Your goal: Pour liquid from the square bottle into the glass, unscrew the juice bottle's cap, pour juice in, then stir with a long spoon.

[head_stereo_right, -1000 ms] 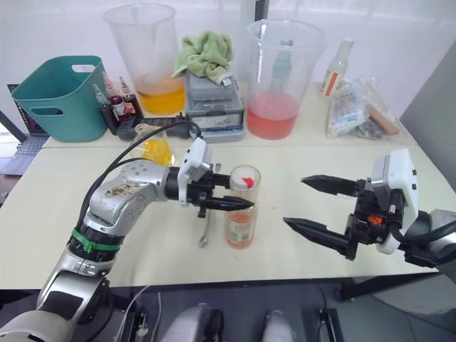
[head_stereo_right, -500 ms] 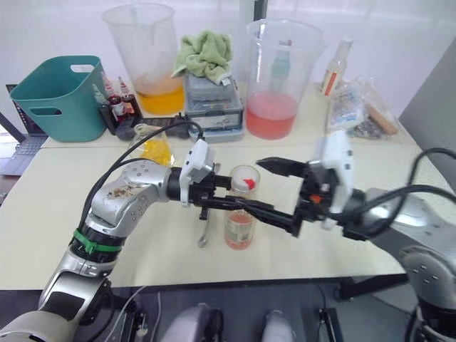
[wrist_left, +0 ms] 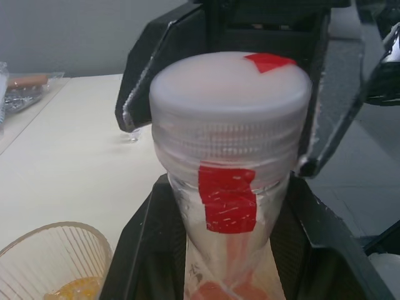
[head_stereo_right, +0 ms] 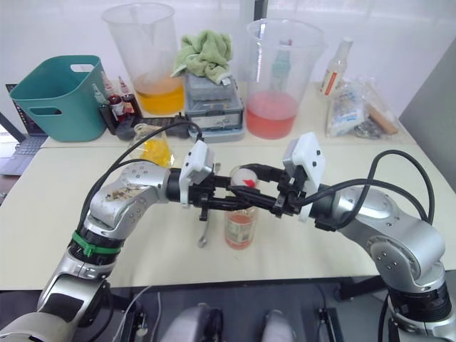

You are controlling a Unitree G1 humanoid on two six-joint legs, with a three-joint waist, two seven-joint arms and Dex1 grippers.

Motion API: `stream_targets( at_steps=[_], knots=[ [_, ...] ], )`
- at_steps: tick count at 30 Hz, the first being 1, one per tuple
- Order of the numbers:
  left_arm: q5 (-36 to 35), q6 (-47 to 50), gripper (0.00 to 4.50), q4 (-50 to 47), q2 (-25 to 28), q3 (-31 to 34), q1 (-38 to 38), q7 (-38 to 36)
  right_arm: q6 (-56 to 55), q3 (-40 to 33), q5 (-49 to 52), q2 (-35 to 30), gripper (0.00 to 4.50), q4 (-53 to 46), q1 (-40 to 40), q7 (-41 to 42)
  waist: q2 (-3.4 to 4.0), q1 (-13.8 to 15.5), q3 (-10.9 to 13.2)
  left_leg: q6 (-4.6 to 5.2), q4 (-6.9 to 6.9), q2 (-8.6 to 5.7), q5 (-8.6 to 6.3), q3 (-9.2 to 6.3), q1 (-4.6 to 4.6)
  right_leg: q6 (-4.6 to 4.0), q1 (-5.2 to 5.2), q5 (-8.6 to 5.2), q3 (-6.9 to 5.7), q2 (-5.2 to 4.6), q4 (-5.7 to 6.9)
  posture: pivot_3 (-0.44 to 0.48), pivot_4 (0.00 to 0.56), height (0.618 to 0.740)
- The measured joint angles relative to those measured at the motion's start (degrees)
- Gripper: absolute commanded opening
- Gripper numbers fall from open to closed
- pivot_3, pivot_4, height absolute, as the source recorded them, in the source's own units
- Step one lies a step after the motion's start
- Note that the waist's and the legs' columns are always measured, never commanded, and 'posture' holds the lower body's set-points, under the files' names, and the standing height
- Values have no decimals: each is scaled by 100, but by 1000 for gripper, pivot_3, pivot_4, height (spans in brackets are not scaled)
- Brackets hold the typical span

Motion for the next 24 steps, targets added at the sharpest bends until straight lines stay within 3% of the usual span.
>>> stream_targets(
  at_steps=[8,13,16,21,23,24],
  knots=[
    [-11,13,1272,-297,171,11,158,85,-132,246,-191,-153,1749,575,-449,1079,1,-41,0,0,-2,4,0,4,0,0,-5,0,1,5,0,0,150,740],
    [-44,24,1272,-541,326,69,334,133,-676,820,-710,-157,1749,1596,-1184,2600,0,-97,0,1,-2,2,0,5,1,0,-4,0,3,8,0,0,150,740],
    [-46,35,1272,-796,462,112,484,252,-1306,1392,-1196,71,1749,2858,-2050,4149,0,-170,0,1,-2,4,0,4,3,0,-3,0,3,13,1,0,150,740],
    [-74,144,1272,-1050,485,145,617,408,-1676,1618,-1513,322,1749,3673,-2547,5177,0,-167,0,-2,-3,2,2,-8,3,0,-3,1,1,12,12,0,150,740],
    [-82,172,1272,-1122,490,152,659,469,-1669,1642,-1580,355,2781,3771,-2638,5336,1,-170,0,-3,-3,2,1,-7,3,0,-4,1,1,12,11,0,150,740],
    [-86,171,1272,-1155,498,152,686,475,-1648,1638,-1567,358,3080,3782,-2652,5392,0,-169,0,-4,-4,3,2,-7,2,0,-4,1,0,12,11,0,150,740]
  ],
)
